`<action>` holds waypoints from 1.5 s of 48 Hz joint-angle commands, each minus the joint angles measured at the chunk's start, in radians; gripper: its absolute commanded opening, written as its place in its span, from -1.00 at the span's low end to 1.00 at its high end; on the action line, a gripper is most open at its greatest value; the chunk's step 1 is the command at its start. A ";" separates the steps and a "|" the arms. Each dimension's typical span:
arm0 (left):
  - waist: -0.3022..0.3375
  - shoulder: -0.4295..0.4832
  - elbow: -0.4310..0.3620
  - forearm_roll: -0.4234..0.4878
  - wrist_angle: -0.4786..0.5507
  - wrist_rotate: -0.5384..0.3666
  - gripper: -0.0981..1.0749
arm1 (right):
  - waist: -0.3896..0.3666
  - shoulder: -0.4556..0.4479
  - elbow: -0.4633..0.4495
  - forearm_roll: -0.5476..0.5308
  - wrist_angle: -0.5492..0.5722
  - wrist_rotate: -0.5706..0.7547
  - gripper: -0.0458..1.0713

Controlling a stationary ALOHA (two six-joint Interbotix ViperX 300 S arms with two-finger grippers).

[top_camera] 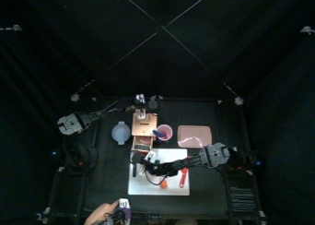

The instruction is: Close drawer

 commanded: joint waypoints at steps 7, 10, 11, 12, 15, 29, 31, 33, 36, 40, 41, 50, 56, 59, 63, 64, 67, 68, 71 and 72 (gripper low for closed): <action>0.000 -0.011 -0.011 0.006 -0.006 0.002 0.46 | -0.023 -0.038 -0.009 -0.008 0.015 0.000 -0.78; -0.002 -0.011 -0.011 0.005 -0.006 0.002 0.46 | -0.029 -0.046 -0.006 -0.012 0.025 0.000 -0.78; 0.000 -0.011 -0.011 0.005 -0.006 0.002 0.46 | -0.032 -0.048 -0.005 -0.015 0.028 0.000 -0.78; -0.002 -0.011 -0.011 0.005 -0.006 0.002 0.46 | -0.035 -0.049 -0.003 -0.018 0.032 0.000 -0.78; -0.002 -0.011 -0.011 0.005 -0.006 0.002 0.46 | -0.040 -0.057 0.003 -0.028 0.044 0.000 -0.78; -0.002 -0.011 -0.011 0.005 -0.006 -0.002 0.46 | -0.084 -0.087 0.038 -0.061 0.067 0.000 -0.78; -0.002 -0.011 -0.011 0.005 -0.006 -0.002 0.46 | -0.092 -0.087 0.038 -0.063 0.064 0.000 -0.78; -0.002 -0.011 -0.011 0.005 -0.006 -0.002 0.46 | -0.098 -0.087 0.038 -0.066 0.063 0.000 -0.78; -0.002 -0.011 -0.011 0.005 -0.006 -0.002 0.46 | -0.104 -0.087 0.038 -0.077 0.057 0.000 -0.78; -0.002 -0.011 -0.011 0.005 -0.006 -0.003 0.46 | -0.112 -0.087 0.040 -0.087 0.051 0.000 -0.78; -0.002 -0.011 -0.011 0.005 -0.006 -0.002 0.46 | -0.114 -0.087 0.040 -0.089 0.051 0.000 -0.78; -0.002 -0.009 -0.011 0.005 -0.006 -0.002 0.46 | -0.149 -0.087 0.038 -0.110 0.044 0.000 -0.78; -0.002 -0.011 -0.009 0.005 -0.006 -0.003 0.46 | -0.172 -0.084 0.035 -0.114 0.044 0.000 -0.78; -0.002 -0.011 -0.009 0.005 -0.006 -0.003 0.46 | -0.175 -0.084 0.037 -0.114 0.044 0.000 -0.78; -0.002 -0.009 -0.009 0.005 -0.006 -0.003 0.46 | -0.175 -0.084 0.038 -0.112 0.044 0.000 -0.78; -0.002 -0.009 -0.009 0.005 -0.006 -0.003 0.46 | -0.175 -0.084 0.038 -0.109 0.044 0.000 -0.78; -0.002 -0.009 -0.009 0.005 -0.008 -0.005 0.46 | -0.169 -0.084 0.040 -0.103 0.044 0.002 -0.78; -0.002 -0.009 -0.009 0.005 -0.008 -0.005 0.46 | -0.169 -0.087 0.040 -0.095 0.043 0.002 -0.78; -0.002 -0.011 -0.009 0.005 -0.008 -0.008 0.46 | -0.167 -0.094 0.035 -0.075 0.038 0.002 -0.78; -0.002 -0.011 -0.009 0.005 -0.008 -0.008 0.46 | -0.167 -0.094 0.035 -0.071 0.037 0.002 -0.78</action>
